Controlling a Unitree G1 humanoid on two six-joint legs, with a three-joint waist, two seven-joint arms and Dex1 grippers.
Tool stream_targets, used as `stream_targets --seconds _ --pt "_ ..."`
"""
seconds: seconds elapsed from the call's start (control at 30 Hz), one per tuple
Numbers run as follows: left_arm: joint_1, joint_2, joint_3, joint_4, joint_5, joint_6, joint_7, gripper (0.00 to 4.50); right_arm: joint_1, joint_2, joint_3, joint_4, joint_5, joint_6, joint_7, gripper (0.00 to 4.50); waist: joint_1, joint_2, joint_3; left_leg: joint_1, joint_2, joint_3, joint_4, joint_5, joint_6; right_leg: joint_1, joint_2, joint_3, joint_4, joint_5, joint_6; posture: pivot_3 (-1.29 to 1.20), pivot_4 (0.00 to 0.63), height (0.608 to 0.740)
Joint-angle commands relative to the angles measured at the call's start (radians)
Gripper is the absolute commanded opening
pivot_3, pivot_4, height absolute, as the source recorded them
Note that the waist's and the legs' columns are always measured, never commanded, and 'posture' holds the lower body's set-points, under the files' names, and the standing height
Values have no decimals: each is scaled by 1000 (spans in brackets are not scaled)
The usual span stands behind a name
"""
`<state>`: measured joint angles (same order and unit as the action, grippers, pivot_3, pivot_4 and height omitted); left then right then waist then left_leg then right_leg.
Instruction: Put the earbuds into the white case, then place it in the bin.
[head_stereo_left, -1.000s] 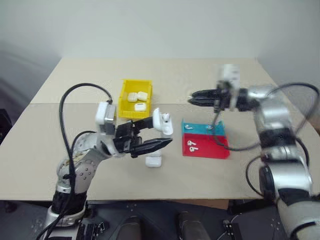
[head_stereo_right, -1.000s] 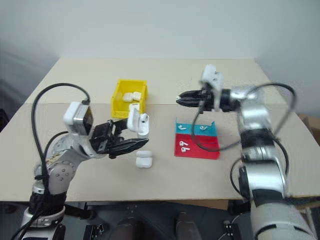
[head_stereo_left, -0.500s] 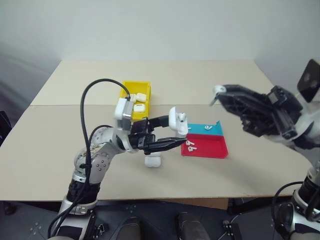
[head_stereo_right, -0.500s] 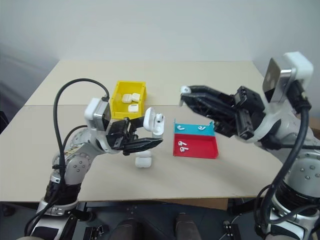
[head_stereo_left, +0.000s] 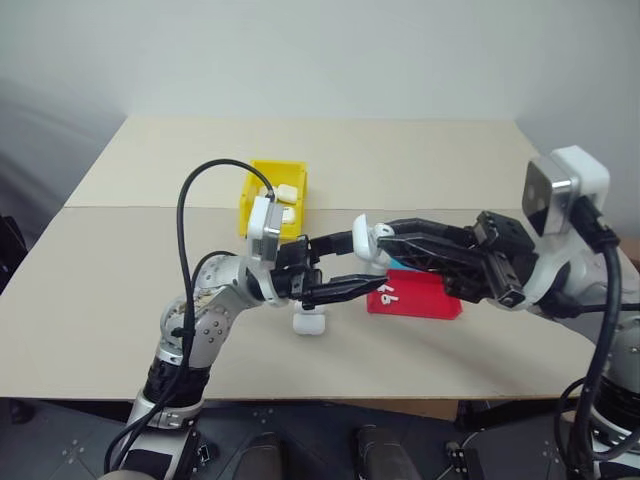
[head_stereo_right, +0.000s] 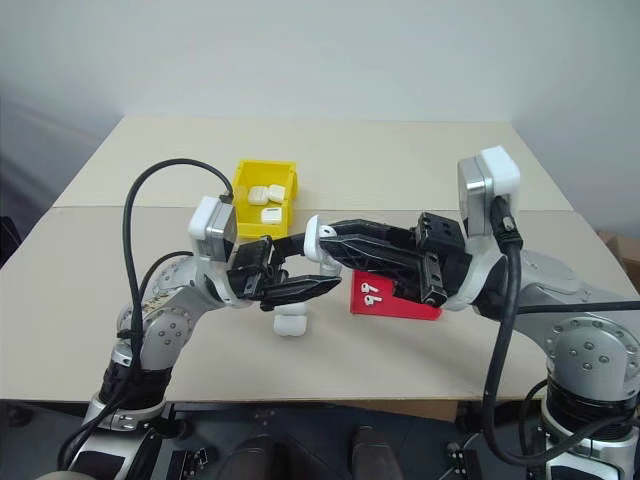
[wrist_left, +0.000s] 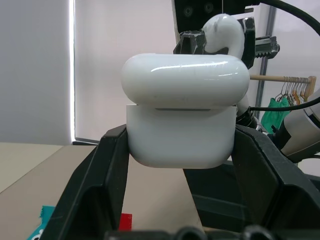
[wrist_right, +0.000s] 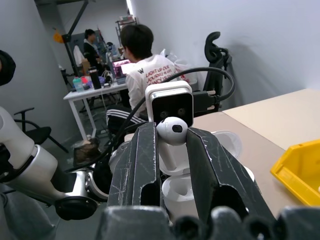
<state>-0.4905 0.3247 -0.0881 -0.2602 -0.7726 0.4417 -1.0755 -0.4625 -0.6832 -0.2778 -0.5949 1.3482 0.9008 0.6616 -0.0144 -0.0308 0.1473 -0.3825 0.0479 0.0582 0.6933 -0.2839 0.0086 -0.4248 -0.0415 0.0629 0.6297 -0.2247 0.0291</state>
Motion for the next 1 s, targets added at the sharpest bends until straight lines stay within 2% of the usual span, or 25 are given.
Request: stream_targets --seconds 0.03,0.4,0.67,1.0 --pt "0 1 15 -38 -22 -7 -10 2776 4 -27 12 0 -32 -32 31 630 0 0 0 0 0 0 0 0 0 0 0 0 0 0 0 0 150 740" --pt "-9 3 23 -25 -25 -15 -24 2776 1 -51 42 7 -91 -54 44 630 0 0 0 -1 0 0 0 0 0 0 0 0 0 0 0 0 150 740" --pt "-11 1 29 -20 -22 -18 -25 2776 14 -90 27 3 -104 -58 48 3158 0 0 0 -1 0 0 0 0 0 0 0 0 0 0 0 0 150 740" --pt "-5 11 44 -18 -16 -19 -25 2776 70 -179 -67 -18 -21 -61 146 3158 2 0 0 -2 0 0 0 0 1 0 0 -1 -1 0 0 0 150 740"
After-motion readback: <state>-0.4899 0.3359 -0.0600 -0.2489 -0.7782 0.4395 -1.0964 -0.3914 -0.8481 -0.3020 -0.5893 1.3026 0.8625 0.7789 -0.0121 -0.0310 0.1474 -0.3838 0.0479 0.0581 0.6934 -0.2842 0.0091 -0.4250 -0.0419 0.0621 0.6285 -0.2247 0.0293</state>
